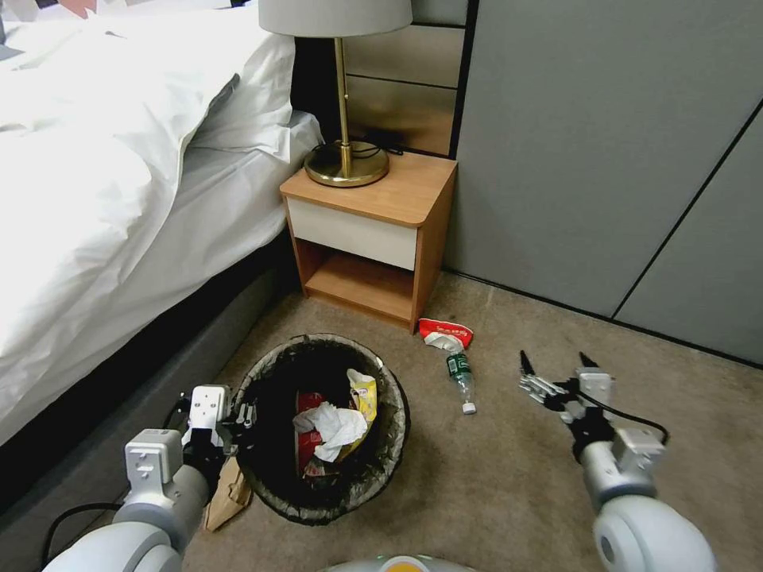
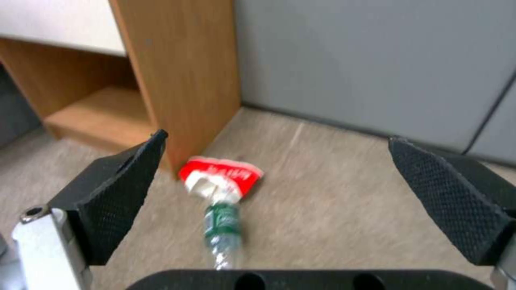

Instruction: Pick up the trash bin, then pick up the garbage from the floor and place it into the trash bin.

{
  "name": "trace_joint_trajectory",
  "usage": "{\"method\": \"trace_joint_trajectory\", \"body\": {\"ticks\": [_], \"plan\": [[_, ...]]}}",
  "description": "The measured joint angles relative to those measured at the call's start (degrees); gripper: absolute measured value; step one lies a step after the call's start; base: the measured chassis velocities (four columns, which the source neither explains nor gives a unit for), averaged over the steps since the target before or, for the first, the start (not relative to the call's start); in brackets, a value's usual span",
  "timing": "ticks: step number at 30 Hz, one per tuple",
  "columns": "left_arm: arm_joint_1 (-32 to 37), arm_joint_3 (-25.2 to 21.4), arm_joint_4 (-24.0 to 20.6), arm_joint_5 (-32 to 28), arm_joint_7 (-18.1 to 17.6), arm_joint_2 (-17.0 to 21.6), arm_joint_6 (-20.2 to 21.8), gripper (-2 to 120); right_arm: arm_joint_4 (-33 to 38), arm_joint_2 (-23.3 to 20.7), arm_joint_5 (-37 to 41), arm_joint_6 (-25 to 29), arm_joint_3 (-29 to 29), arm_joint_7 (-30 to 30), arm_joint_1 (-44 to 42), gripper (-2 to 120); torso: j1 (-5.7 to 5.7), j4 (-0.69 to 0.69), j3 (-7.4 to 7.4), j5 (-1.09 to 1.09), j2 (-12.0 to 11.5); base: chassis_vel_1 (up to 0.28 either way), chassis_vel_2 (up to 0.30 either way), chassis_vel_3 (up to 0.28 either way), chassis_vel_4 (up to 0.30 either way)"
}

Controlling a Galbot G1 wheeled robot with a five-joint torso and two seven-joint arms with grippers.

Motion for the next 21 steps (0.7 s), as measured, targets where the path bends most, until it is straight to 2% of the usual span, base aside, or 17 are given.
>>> {"method": "trace_joint_trajectory", "body": {"ticks": [2, 8, 9, 13, 21], "plan": [[-0.02, 0.00, 0.00, -0.12, -0.07, 0.18, 0.02, 1, -5.22, -0.59, 2.11, -2.28, -2.20, 0.41, 4.26, 100, 0.00, -0.01, 0.00, 0.02, 0.00, 0.000, 0.000, 0.000, 0.000], [0.43, -0.43, 0.00, -0.11, -0.01, -0.44, -0.02, 1, -12.04, -1.62, 6.62, -4.83, -6.14, 1.82, 11.71, 100, 0.00, 0.00, 0.00, 0.00, 0.00, 0.000, 0.000, 0.000, 0.000], [0.43, -0.43, 0.00, -0.11, -0.01, -0.44, -0.02, 1, -12.04, -1.62, 6.62, -4.83, -6.14, 1.82, 11.71, 100, 0.00, 0.00, 0.00, 0.00, 0.00, 0.000, 0.000, 0.000, 0.000], [0.88, -0.91, 0.00, 0.03, -0.03, -0.78, -0.09, 1, -19.85, -2.12, 8.42, -5.76, -9.20, 1.14, 18.80, 100, 0.00, 0.00, 0.00, 0.01, 0.00, 0.000, 0.000, 0.000, 0.000], [0.80, -1.86, 0.00, 0.13, 0.02, 0.39, -0.38, 1, -30.58, -2.27, 9.06, -5.74, -11.74, 0.87, 25.85, 100, 0.00, -0.01, 0.00, 0.00, 0.00, 0.000, 0.000, 0.000, 0.000]]}}
